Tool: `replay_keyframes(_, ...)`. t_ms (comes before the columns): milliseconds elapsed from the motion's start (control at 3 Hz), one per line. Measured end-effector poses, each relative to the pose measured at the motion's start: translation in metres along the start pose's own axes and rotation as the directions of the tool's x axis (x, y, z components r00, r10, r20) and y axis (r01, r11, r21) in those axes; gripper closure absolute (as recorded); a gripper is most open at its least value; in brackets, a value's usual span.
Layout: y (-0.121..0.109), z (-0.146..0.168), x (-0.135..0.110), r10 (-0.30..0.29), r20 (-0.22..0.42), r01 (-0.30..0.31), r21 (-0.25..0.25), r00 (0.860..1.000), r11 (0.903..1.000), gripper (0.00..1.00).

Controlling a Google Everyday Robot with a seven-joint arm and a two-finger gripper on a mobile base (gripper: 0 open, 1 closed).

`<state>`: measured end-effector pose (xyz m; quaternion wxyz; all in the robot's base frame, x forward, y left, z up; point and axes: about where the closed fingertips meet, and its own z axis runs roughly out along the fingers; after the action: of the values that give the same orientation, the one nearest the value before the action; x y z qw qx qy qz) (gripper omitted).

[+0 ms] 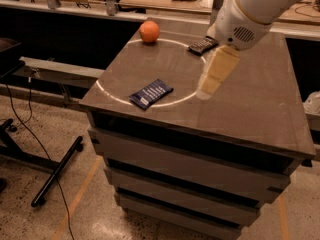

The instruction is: Pick rxbar blueberry

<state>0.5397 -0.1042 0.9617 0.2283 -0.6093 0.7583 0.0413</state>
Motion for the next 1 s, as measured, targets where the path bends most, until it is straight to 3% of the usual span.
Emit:
replay_keyframes(333,-0.009,0.039,-0.011,0.11,0.044,-0.105,-0.094,0.993,0.99,0.0)
replay_keyframes(667,-0.007,0.077,-0.02,0.203,0.102,-0.184,-0.169,0.974,0.9684,0.0)
replay_keyframes(1000,-0.006,0.11,-0.033,0.229,0.141,-0.203,-0.175,0.963,0.9634,0.0)
